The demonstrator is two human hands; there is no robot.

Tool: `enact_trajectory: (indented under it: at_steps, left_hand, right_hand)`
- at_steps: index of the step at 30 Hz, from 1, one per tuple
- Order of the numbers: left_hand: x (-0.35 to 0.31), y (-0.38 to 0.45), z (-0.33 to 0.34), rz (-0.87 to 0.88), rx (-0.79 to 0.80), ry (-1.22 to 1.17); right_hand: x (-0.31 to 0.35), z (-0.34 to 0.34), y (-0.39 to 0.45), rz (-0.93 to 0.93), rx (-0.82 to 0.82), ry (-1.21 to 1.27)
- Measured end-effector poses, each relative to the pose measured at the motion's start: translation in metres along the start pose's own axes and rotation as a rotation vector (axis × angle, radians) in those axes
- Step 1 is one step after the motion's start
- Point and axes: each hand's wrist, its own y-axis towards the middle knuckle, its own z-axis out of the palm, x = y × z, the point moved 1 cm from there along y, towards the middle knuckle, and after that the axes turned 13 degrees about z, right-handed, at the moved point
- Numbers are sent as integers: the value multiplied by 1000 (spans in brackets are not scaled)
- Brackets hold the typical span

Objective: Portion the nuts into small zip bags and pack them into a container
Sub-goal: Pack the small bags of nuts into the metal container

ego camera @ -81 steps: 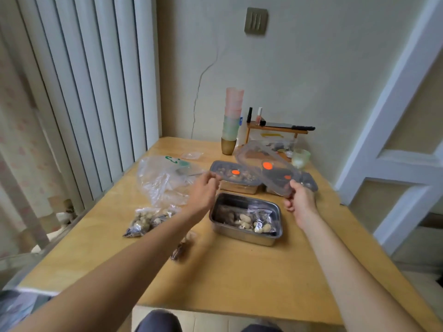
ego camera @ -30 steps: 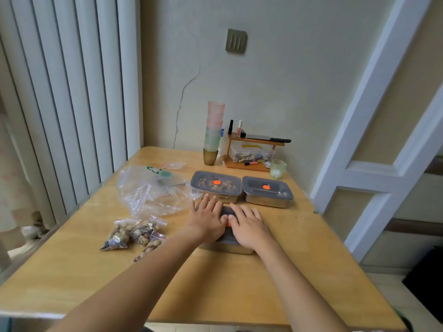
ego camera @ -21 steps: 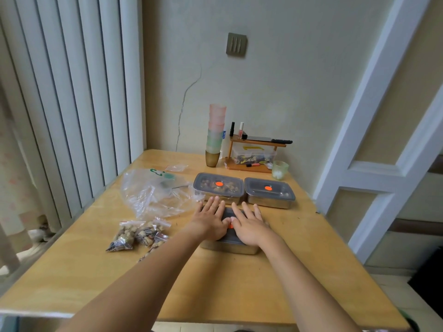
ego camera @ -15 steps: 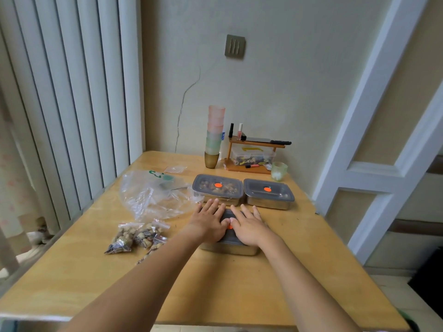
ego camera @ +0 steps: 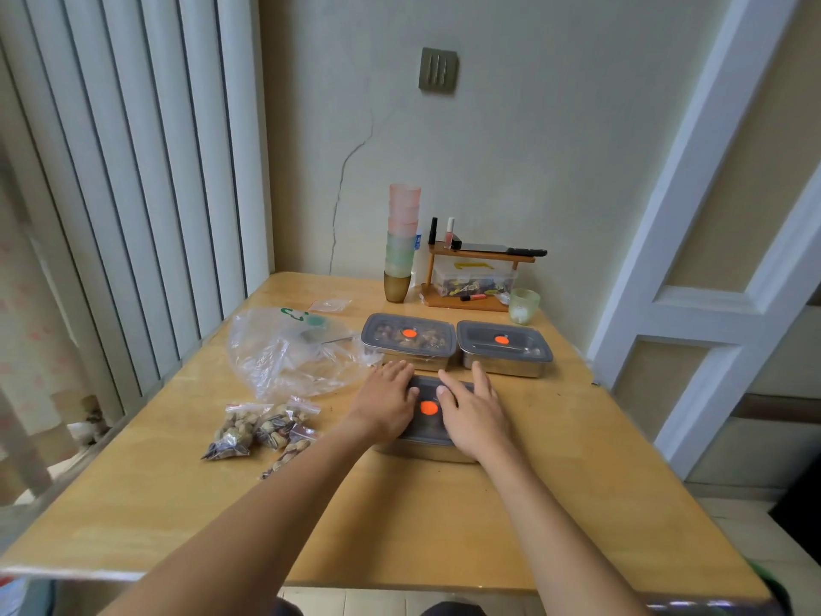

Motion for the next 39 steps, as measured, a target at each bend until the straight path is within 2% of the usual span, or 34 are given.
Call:
enact_trajectory:
  at_steps: [3,5,6,8,12,17,20,23,26,28,30,32,35,39]
  left_hand:
    - [2,-8,-1,-248,-243,-254]
    - [2,-13,2,-443,-328,-385]
    - [3,-15,4,-482,-352,-414]
    - [4,-16,7,-521,-417,-522]
    - [-1,-17,6,-607,-543,-890]
    - [2,-9,-19,-575,-773,-1002]
    - [14,8,-37,-507,-855,-1018]
    - [26,31,-51,-365,-870,-939]
    - [51,59,-56,-138,-749,-852]
    - [74,76,-55,-56,-603,-793]
    - [94,90,-50,-65,-442,-691]
    - [106,100,-46,-88,-351,-592]
    - [106,109,-43,-104,-360,-653]
    - [105,111,-38,-114,-408,-715]
  right_hand:
    - [-6,5,-3,114,-100,260]
    - [-11,7,-3,256,-93,554]
    - [-14,9,-2,331,-72,716]
    - [-18,12,-2,407,-49,923]
    - [-14,13,1,483,-77,1113]
    - [10,2,14,463,-188,1223]
    - [37,-12,32,391,-280,1204]
    - [64,-19,60,278,-240,1169]
    - [80,-13,88,187,-142,1022]
    - [82,-9,107,143,-103,885]
    - [79,-6,124,98,-69,748]
    - [74,0,138,6,-73,557]
    - [67,6,149,-92,-79,362]
    - [53,-6,158,-153,-23,357]
